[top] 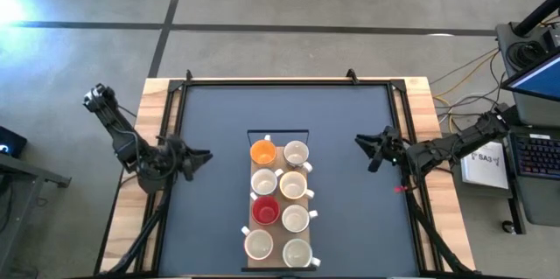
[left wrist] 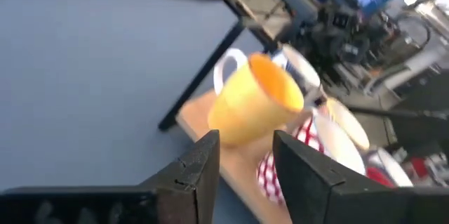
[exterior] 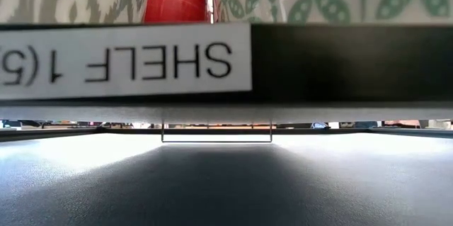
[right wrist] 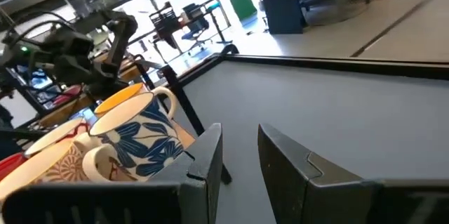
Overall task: Place coffee mugs
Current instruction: Return to Home Position
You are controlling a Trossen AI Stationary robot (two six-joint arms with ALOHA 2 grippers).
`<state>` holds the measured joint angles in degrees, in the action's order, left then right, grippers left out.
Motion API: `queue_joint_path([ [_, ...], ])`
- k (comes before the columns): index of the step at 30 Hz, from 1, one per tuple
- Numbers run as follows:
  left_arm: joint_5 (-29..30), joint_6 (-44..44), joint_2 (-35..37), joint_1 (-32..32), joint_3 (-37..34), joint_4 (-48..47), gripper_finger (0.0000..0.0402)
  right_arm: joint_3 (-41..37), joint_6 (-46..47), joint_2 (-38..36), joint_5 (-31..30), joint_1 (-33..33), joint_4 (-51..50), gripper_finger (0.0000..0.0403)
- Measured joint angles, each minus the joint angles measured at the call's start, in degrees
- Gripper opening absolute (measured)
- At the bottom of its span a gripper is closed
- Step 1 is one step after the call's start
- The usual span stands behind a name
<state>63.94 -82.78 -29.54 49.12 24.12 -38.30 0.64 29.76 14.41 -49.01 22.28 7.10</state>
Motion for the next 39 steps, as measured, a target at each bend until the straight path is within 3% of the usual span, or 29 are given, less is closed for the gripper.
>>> queue_joint_path([
  [3, -3.07, 1.92, 2.76, 0.01, -3.23, 3.49, 0.0111, 0.00, 0.01, 0.00, 1.02, 0.07, -0.05, 0.0082],
  [8, -8.97, 10.33, 5.70, 0.00, -8.53, 16.11, 0.0103, 0.00, 4.94, 0.00, 16.14, 0.07, 0.86, 0.0082],
  [12, -13.16, 26.70, 6.32, 0.00, -13.55, 34.25, 0.0103, 0.00, 10.30, 0.00, 23.16, 0.07, 0.87, 0.0082],
  [17, -16.88, 46.86, 6.44, 0.00, -18.64, 52.32, 0.0103, -0.02, 10.16, 0.00, 23.54, 0.07, 0.84, 0.0082],
  [20, -16.92, 51.70, 6.74, -0.15, -20.27, 54.17, 0.0103, -0.02, 10.14, 0.00, 23.54, 0.07, 0.84, 0.0082],
  [28, -19.97, 52.24, 6.96, -4.12, -23.50, 57.43, 0.0103, -0.02, 10.14, 0.00, 23.54, 0.07, 0.82, 0.0082],
  [39, -23.10, 62.09, 6.82, -19.05, -23.45, 58.86, 0.0103, -0.02, 10.16, 0.00, 23.56, 0.07, 0.80, 0.0082],
])
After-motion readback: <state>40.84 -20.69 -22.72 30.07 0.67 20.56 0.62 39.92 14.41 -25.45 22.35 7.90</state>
